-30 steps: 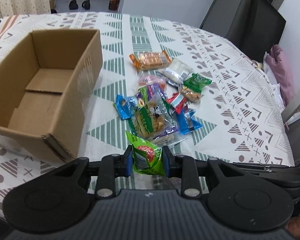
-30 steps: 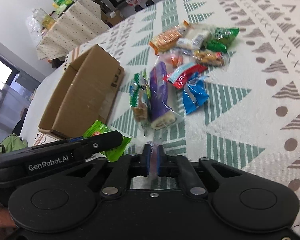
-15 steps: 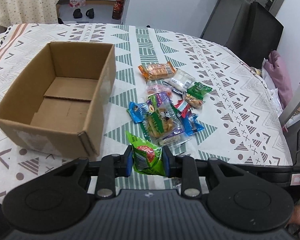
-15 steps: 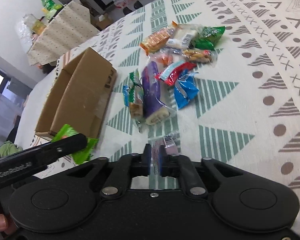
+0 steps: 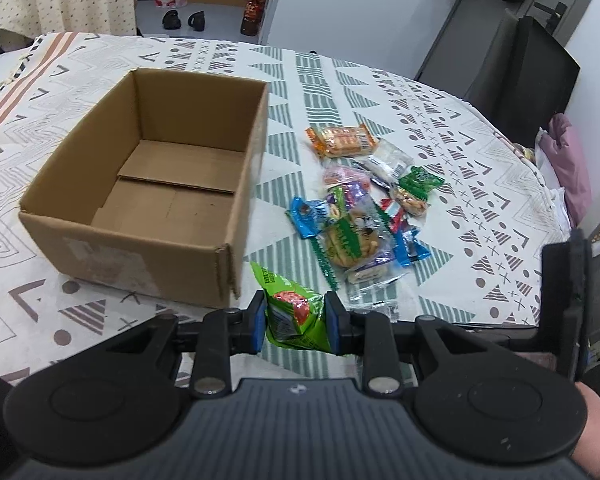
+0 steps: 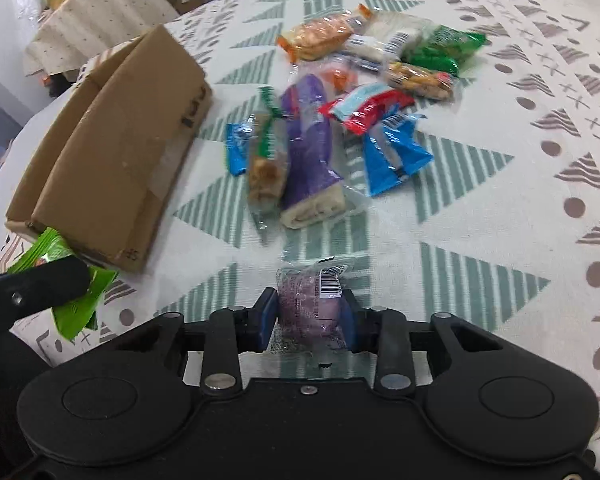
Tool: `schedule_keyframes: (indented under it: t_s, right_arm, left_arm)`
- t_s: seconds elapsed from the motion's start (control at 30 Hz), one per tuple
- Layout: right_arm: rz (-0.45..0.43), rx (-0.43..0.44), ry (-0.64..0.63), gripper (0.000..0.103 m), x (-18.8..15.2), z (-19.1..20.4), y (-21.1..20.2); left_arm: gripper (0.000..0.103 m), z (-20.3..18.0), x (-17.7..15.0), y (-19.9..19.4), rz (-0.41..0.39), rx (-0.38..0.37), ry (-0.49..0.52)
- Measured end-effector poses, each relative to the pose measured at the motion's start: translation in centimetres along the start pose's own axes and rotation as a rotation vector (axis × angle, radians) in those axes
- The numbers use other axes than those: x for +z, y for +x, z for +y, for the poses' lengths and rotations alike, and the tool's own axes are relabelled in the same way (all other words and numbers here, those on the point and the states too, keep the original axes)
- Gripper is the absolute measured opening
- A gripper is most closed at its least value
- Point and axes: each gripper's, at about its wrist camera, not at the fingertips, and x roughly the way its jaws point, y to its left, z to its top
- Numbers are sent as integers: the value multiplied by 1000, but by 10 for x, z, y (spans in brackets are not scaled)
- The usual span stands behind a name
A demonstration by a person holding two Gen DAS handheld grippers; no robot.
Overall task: Organize snacks
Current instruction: 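Carry both snacks into the cardboard box and open both grippers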
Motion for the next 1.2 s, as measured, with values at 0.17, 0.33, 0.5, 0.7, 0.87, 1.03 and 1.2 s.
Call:
schedule_keyframes:
  t_s: [0.17,0.33,0.5,0.7,0.87,1.03,1.2]
  right_arm:
    - [-36,24,-15,28,-1,12,-16]
    - [-89,56,-15,28,6,24,-33]
    - [-150,78,-6,28,12,36,-50]
    - [-214,100,-13,28,20,52,-68]
    - [-261,123,-28,28,28,68,-80]
    - [-291,158,-45,28,35,85,-87]
    - [-300,180,-61,28,42,100,-84]
  left_arm:
    - [29,8,2,-2,-9,-5,-4]
    - [29,15,5,-13,-28,-11,-10]
    - [29,21,7,-29,-55,-26,-19]
    - [29,27,12,-49,-101,-49,-33]
    - [29,34,19,-59,-133,-51,-47]
    - [29,49,29,-66,-165,-32,-68]
    - [29,68,41,-67,-187,-12,-103]
